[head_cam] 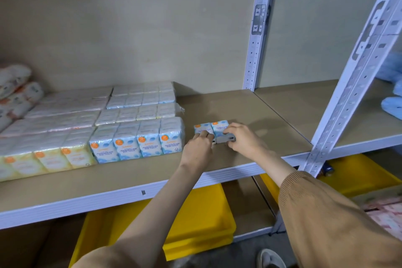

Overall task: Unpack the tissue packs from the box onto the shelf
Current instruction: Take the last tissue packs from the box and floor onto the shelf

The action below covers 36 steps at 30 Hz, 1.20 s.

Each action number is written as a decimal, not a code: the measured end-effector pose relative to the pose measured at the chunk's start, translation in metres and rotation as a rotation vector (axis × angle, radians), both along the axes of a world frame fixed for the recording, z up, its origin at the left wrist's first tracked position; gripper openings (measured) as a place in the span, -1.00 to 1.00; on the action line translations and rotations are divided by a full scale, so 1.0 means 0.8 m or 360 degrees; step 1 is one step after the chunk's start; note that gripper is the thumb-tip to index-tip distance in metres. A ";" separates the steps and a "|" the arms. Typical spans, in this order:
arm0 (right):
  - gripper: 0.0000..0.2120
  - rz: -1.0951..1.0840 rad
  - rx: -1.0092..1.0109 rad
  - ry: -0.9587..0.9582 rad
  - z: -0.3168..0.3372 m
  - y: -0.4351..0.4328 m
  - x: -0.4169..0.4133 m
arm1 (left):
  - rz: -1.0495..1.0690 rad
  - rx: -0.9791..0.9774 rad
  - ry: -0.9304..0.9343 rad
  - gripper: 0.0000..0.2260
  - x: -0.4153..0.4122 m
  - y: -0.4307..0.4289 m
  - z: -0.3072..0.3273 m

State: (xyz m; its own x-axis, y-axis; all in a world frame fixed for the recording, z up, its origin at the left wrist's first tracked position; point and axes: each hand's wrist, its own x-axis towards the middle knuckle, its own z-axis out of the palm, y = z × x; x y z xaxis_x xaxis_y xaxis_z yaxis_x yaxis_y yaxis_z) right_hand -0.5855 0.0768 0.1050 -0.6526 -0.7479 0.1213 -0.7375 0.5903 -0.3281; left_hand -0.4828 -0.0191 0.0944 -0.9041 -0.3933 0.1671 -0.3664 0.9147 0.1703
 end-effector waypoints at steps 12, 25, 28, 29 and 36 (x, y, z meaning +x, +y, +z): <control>-0.66 0.0110 0.0049 -0.0202 -0.080 0.116 0.127 | -0.0083 0.0325 -0.0098 -0.65 0.118 0.095 -0.096; -0.77 -0.0158 0.0537 -0.1070 -0.356 0.112 0.134 | 0.0326 0.0918 -0.0903 -0.79 0.129 0.070 -0.341; -0.77 -0.0332 0.0549 -0.1289 -0.422 0.116 0.145 | 0.0574 0.1223 -0.0891 -0.86 0.140 0.070 -0.410; -0.75 -0.0419 0.0529 -0.1372 -0.441 0.117 0.150 | 0.0659 0.1304 -0.0901 -0.84 0.146 0.069 -0.438; -0.74 -0.0893 0.0267 -0.1723 -0.551 0.129 0.187 | 0.1259 0.1701 -0.0767 -0.69 0.187 0.094 -0.522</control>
State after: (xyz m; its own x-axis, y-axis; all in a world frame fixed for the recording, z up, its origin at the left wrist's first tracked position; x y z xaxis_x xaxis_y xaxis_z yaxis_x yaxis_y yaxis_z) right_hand -0.4362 0.1802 -0.3360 -0.5928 -0.2858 -0.7529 0.2369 0.8317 -0.5022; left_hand -0.3336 0.0564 -0.3233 -0.2708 -0.5545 -0.7869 -0.9345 -0.0449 0.3532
